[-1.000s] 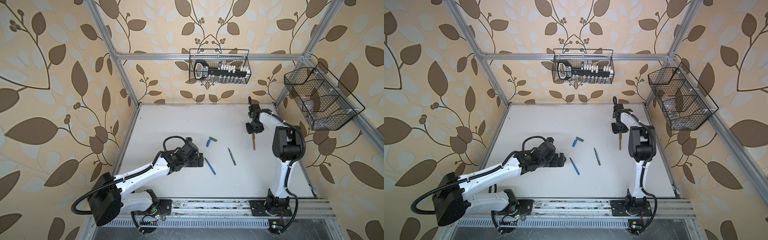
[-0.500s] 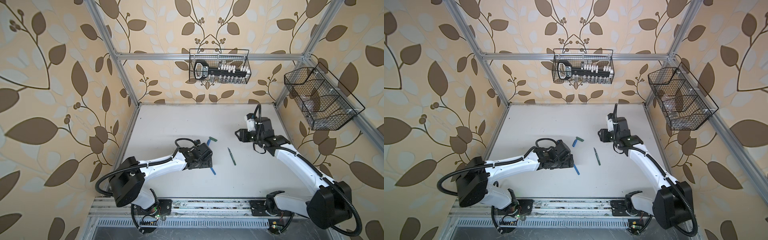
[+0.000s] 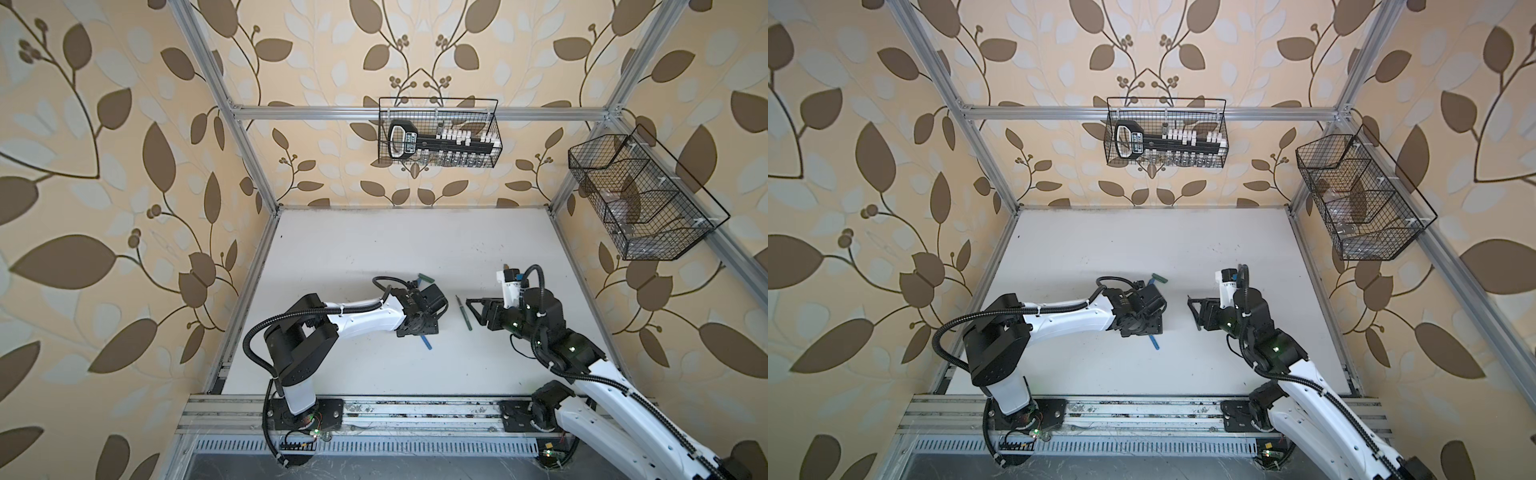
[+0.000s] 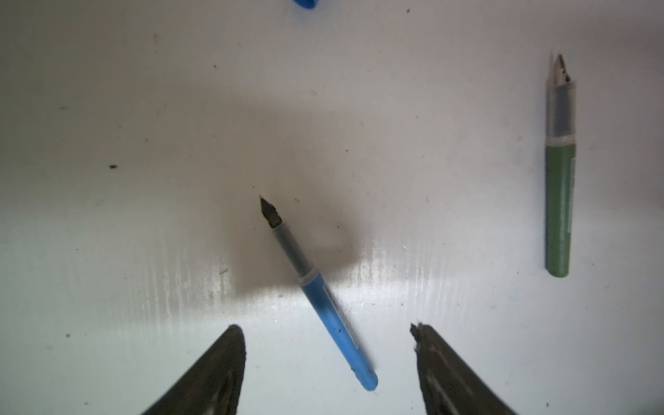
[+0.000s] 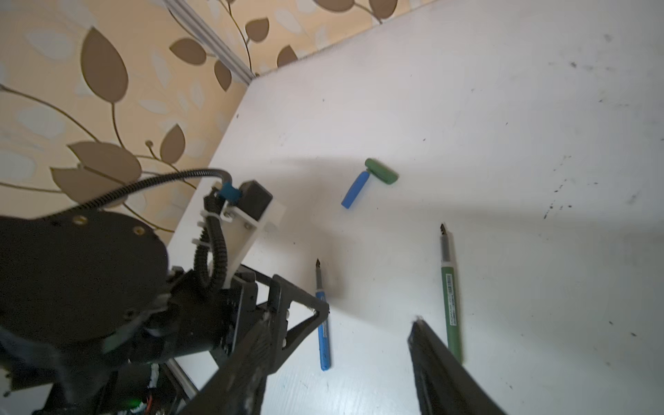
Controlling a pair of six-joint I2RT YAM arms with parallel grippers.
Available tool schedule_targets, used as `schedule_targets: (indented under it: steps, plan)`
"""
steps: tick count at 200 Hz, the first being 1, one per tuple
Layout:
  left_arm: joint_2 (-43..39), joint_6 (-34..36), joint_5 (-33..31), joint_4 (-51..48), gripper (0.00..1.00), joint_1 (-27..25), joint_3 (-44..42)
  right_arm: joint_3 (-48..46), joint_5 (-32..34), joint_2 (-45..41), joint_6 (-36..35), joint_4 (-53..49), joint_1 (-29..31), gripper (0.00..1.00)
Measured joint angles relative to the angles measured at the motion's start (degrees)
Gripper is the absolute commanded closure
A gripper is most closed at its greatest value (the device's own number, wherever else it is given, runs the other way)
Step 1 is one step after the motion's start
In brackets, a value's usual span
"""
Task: Insert the pens into the pen caps
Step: 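Open and withdraw the right gripper while the left lowers over the blue pen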
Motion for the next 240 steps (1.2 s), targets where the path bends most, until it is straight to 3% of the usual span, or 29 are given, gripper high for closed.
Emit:
schedule_targets:
  steps: [33, 137, 193, 218, 240]
  plan:
    - [1.0, -0.8, -0.1, 0.0, 0.33, 0.0, 0.0, -1.8, -3.5, -0.6, 2.4, 0.3, -4.8, 0.37]
    - [5.0, 0.9, -0.2, 1.2, 0.62, 1.0, 0.5, -2.5, -4.9, -3.9, 6.1, 0.8, -7.2, 0.39]
    - [5.7, 8.4, 0.5, 2.5, 0.99, 4.1, 1.3, -2.5, -6.3, -1.9, 6.9, 1.3, -8.6, 0.39]
    - [6.8, 15.6, 0.7, 2.1, 0.99, 4.2, 5.4, -2.5, -6.6, -1.4, 7.0, 1.6, -8.6, 0.39]
    - [7.9, 22.2, 0.9, 1.8, 0.86, 4.2, 6.9, -2.5, -6.9, -1.3, 7.0, 1.4, -8.6, 0.39]
